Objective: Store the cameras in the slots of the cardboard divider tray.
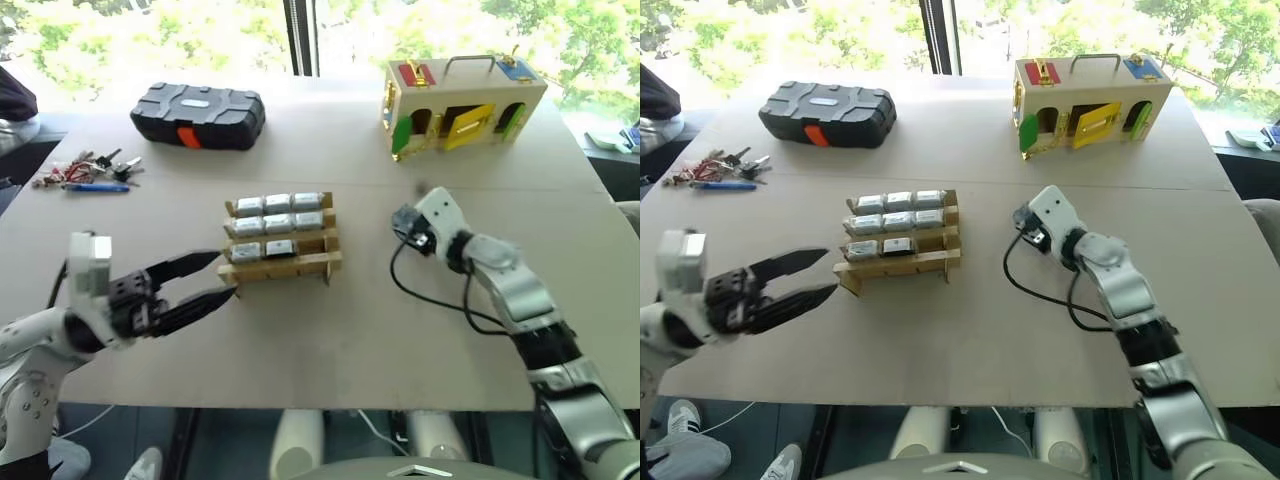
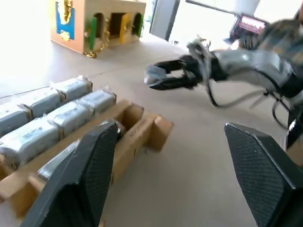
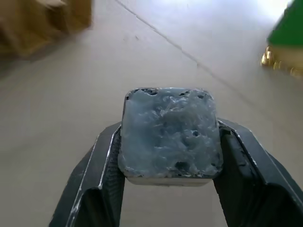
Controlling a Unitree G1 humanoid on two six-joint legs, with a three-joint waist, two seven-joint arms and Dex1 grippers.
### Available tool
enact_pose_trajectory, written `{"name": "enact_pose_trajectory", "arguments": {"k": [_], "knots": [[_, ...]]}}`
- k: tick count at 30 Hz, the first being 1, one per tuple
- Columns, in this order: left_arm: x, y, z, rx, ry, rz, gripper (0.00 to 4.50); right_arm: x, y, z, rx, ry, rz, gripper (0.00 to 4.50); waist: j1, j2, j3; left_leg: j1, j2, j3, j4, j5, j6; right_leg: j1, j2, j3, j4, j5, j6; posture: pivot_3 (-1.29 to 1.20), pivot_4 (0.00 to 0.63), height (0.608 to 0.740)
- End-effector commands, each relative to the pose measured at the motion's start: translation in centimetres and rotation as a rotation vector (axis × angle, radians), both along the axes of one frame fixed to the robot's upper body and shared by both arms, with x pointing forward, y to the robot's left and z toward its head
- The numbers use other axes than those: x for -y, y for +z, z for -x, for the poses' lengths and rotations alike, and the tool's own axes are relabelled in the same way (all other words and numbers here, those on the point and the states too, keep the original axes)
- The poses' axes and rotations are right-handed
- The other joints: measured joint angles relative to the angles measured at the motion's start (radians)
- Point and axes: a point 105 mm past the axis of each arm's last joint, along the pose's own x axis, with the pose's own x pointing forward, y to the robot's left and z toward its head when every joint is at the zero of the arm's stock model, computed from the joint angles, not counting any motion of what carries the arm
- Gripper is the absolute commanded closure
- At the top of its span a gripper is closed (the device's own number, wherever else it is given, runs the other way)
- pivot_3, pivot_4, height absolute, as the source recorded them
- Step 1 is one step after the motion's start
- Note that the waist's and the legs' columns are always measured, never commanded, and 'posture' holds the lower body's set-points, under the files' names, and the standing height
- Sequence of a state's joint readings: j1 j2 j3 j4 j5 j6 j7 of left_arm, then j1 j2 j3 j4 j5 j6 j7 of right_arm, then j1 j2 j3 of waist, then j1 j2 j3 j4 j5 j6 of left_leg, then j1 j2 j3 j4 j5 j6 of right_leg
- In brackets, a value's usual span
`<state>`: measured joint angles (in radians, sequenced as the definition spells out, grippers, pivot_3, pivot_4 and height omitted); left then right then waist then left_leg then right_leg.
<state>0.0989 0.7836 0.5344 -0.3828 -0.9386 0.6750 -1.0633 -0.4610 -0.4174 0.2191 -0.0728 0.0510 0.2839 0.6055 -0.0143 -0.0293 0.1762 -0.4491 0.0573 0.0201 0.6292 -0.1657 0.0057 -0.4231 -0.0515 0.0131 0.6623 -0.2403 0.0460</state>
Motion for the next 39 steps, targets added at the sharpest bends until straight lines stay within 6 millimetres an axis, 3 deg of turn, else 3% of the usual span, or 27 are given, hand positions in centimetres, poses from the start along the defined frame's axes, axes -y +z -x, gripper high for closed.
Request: {"name": "enact_pose_trajectory", "arguments": {"k": [1, 5, 10, 19, 20, 23, 27, 28, 32, 36, 39], "knots": [[3.5, 0.1, -1.1, -0.123, 0.002, -0.061, 0.79, -2.3, 4.3, 4.2, 0.235, 0.246, 0.078, 2.52, -0.001, 0.0, 0.0, 0.0, 0.0, 0.0, 0.0, 0.0, 0.0, 0.0, 0.001, 0.0, 0.0, 0.002, 0.003, 0.0, 0.15, 0.74], [7.4, 1.5, -3.2, -0.191, -0.066, 0.037, 0.79, -3.1, 5.4, 6.5, 0.331, 0.372, 0.152, 2.52, 0.001, 0.0, 0.0, 0.004, 0.001, -0.001, 0.0, 0.0, 0.0, 0.002, 0.003, 0.0, 0.001, 0.002, 0.004, 0.0, 0.15, 0.74], [10.7, 2.5, -5.0, -0.285, -0.135, 0.12, 0.79, -3.6, 6.1, 6.9, 0.405, 0.409, 0.219, 2.52, 0.002, 0.0, 0.0, 0.004, 0.0, -0.003, 0.004, 0.0, 0.0, 0.007, 0.003, -0.001, 0.0, 0.002, 0.005, 0.0, 0.15, 0.74], [12.8, 2.4, -5.6, -0.325, -0.204, 0.115, 0.79, -4.4, 6.7, 7.0, 0.445, 0.412, 0.228, 2.52, 0.002, 0.0, 0.0, 0.004, 0.0, -0.004, 0.003, 0.0, 0.0, 0.007, 0.004, -0.001, 0.0, 0.003, 0.004, 0.0, 0.15, 0.74], [12.8, 2.3, -5.7, -0.327, -0.202, 0.112, 0.79, -4.6, 6.8, 7.0, 0.45, 0.415, 0.226, 2.52, 0.003, 0.0, 0.0, 0.004, 0.0, -0.004, 0.003, 0.0, 0.0, 0.007, 0.004, -0.001, 0.0, 0.003, 0.004, 0.0, 0.15, 0.74], [13.0, 2.2, -5.9, -0.324, -0.213, 0.116, 1.57, -4.9, 7.1, 7.3, 0.452, 0.433, 0.215, 2.52, 0.004, 0.0, 0.0, 0.004, 0.0, -0.004, 0.003, 0.0, 0.0, 0.007, 0.004, -0.001, 0.0, 0.002, 0.004, 0.0, 0.15, 0.74], [13.4, 2.3, -6.0, -0.317, -0.236, 0.128, 3.42, -5.2, 7.0, 7.7, 0.424, 0.461, 0.198, 2.52, 0.004, 0.0, 0.0, 0.004, 0.0, -0.004, 0.003, 0.0, 0.0, 0.007, 0.003, -0.001, 0.0, 0.003, 0.004, 0.0, 0.15, 0.74], [13.3, 2.3, -6.0, -0.316, -0.24, 0.126, 3.66, -5.2, 7.0, 7.7, 0.413, 0.463, 0.192, 2.02, 0.004, 0.0, 0.0, 0.004, 0.0, -0.003, 0.003, 0.0, 0.0, 0.007, 0.003, -0.001, 0.0, 0.003, 0.004, 0.0, 0.15, 0.74], [12.5, 2.8, -6.2, -0.293, -0.243, 0.113, 3.66, -4.9, 7.1, 7.8, 0.39, 0.451, 0.163, 0.16, 0.004, 0.0, 0.0, 0.004, 0.0, -0.004, 0.003, 0.0, 0.0, 0.007, 0.003, -0.001, 0.0, 0.002, 0.004, 0.0, 0.15, 0.74], [8.5, 4.0, -7.2, -0.171, -0.253, -0.125, 3.66, -1.0, 6.0, 8.1, 0.168, 0.397, 0.041, 0.0, 0.007, 0.0, 0.0, 0.002, 0.0, -0.006, 0.003, 0.0, 0.0, 0.006, 0.004, -0.003, -0.001, 0.002, 0.004, 0.0, 0.15, 0.74], [6.8, 4.7, -8.6, -0.085, -0.26, -0.253, 3.66, 0.8, 6.4, 8.9, 0.075, 0.415, -0.062, 0.0, 0.01, 0.001, 0.001, 0.002, -0.001, -0.004, 0.003, 0.0, 0.0, 0.006, 0.002, -0.003, -0.002, 0.0, 0.0, 0.0, 0.15, 0.74]]}}
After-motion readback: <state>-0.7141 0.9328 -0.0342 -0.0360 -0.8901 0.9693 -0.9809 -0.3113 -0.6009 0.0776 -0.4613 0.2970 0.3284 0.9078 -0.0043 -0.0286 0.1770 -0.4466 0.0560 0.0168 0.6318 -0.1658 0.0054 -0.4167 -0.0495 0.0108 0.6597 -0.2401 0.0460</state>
